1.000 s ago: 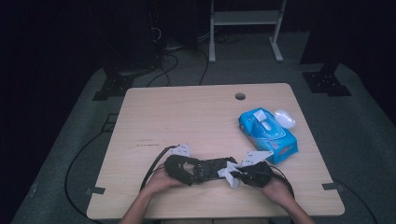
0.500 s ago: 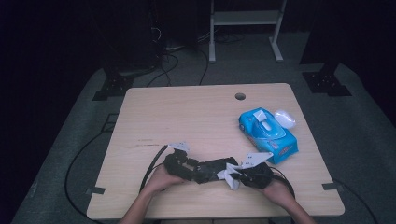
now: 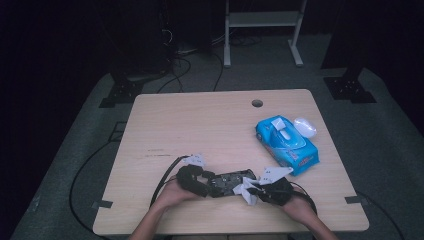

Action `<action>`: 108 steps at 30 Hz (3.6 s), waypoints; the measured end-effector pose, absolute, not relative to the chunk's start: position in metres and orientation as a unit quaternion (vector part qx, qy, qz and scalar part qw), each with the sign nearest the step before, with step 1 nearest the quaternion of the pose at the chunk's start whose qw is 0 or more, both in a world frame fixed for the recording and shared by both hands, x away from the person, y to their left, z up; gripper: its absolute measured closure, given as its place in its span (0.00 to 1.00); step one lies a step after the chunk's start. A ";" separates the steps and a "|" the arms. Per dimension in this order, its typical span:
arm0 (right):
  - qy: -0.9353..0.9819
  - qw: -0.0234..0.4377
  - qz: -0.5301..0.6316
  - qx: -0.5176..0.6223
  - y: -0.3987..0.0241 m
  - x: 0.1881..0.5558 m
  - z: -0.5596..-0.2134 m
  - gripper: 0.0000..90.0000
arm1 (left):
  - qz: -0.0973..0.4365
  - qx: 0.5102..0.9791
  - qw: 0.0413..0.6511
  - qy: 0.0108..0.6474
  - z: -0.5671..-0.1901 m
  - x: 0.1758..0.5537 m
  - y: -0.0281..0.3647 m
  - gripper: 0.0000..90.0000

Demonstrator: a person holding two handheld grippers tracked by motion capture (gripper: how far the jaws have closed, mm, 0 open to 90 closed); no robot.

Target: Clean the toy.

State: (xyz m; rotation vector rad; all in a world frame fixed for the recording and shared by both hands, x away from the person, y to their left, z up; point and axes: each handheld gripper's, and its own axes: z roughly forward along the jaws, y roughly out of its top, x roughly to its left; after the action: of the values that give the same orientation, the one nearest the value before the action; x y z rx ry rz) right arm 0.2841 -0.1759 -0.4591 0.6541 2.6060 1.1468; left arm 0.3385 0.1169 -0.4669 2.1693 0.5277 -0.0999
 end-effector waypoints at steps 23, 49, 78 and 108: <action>0.883 0.113 0.400 0.219 -0.177 0.274 -0.461 0.93 | -0.032 0.871 0.441 0.214 -0.468 0.335 0.117 0.28; 0.907 0.133 0.353 0.185 -0.172 0.255 -0.474 0.93 | -0.037 0.901 0.400 0.166 -0.474 0.323 0.105 0.51; 0.866 0.106 0.437 0.219 -0.109 0.293 -0.423 0.91 | 0.095 0.895 0.421 0.114 -0.469 0.313 0.102 0.65; 0.846 0.138 0.440 0.268 -0.134 0.297 -0.425 0.91 | 0.100 0.887 0.431 0.129 -0.471 0.316 0.107 0.64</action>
State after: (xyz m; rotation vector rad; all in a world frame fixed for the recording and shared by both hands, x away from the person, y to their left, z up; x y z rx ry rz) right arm 0.2967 -0.1335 -0.4254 0.7762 2.4467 1.2723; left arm 0.3160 0.1067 -0.4708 2.2125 0.3227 0.2487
